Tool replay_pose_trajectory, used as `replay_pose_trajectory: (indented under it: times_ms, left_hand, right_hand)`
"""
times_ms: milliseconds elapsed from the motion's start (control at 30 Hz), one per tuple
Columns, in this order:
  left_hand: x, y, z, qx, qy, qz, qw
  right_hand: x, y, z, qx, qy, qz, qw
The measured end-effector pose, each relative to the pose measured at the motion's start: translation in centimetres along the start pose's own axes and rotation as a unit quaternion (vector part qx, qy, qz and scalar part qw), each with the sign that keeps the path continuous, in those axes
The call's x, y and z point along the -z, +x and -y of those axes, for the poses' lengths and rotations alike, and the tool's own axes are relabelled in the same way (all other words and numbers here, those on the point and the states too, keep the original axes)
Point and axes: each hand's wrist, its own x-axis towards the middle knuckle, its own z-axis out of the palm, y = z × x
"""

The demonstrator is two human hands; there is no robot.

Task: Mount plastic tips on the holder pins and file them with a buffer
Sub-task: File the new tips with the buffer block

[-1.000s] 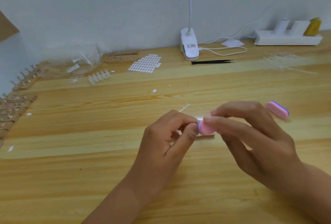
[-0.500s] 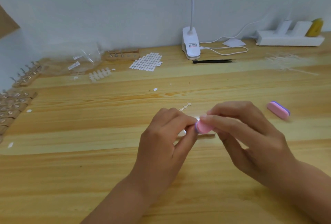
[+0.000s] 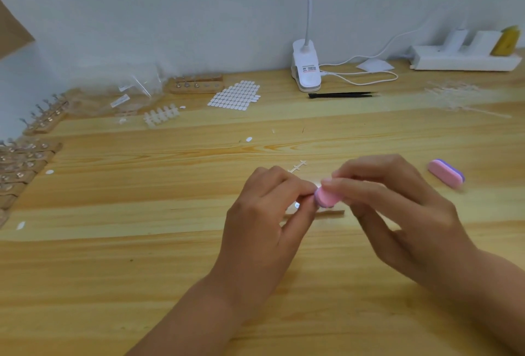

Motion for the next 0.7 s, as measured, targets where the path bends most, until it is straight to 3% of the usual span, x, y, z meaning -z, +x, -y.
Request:
replay_pose_trajectory:
  times_ms: [167, 333, 500, 700]
  left_hand:
    - [0.1, -0.1, 0.1, -0.006, -0.001, 0.003, 1.000]
    - [0.0, 0.1, -0.1, 0.019, -0.009, -0.016, 1.000]
    - [0.2, 0.1, -0.1, 0.014, -0.035, -0.002, 0.999]
    - [0.1, 0.2, -0.2, 0.045, -0.092, -0.002, 0.995]
  right_hand:
    - [-0.7, -0.2, 0.8, 0.029, 0.006, 0.022, 0.999]
    - [0.7, 0.3, -0.7, -0.040, -0.036, -0.035, 0.998]
    - [-0.4, -0.2, 1.0, 0.044, -0.024, -0.004, 0.999]
    - [0.1, 0.0, 0.3, 0.021, -0.026, -0.047, 0.998]
